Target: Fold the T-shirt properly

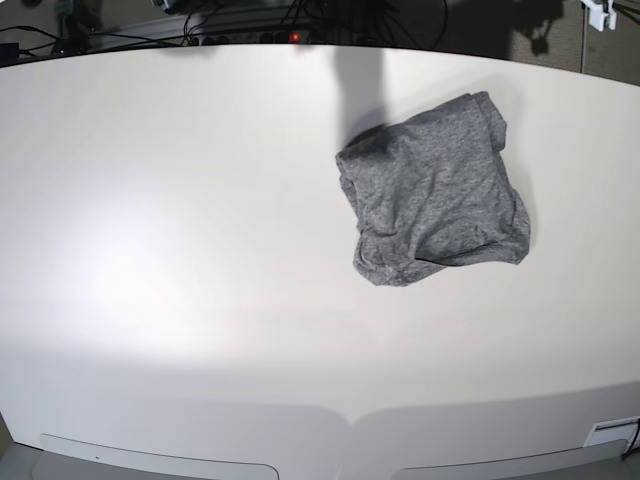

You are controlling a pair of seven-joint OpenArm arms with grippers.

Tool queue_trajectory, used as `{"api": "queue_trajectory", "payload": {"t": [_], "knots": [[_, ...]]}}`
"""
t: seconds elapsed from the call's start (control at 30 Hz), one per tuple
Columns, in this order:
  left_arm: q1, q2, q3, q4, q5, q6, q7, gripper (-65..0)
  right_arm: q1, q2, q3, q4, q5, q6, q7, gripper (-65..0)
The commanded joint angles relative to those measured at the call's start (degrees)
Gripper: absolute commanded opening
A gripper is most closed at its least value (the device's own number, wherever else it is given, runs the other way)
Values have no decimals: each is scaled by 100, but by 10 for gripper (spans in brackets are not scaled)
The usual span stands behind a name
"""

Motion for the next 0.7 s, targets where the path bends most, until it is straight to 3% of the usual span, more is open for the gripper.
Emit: {"api": "queue_trajectory", "payload": {"t": [0.0,0.17,0.43,0.67], "knots": [[-24,-72,151,-109,37,-56,-125,-650,83,83,-46,-151,0,0,46,-650],[-496,-33,1290,-743,70,-44,-289,-650,706,83,-341,-820,2,-7,289,-650],[-1047,636,2286,-1333,57,1252,-654,-650,1150,68,-931,-1134,2,-125,782,-650],[-1259,992,2277,-1554,-109,1836,-774,-650,1165,83,-1589,-1139,0,-555,1014,-650]]}}
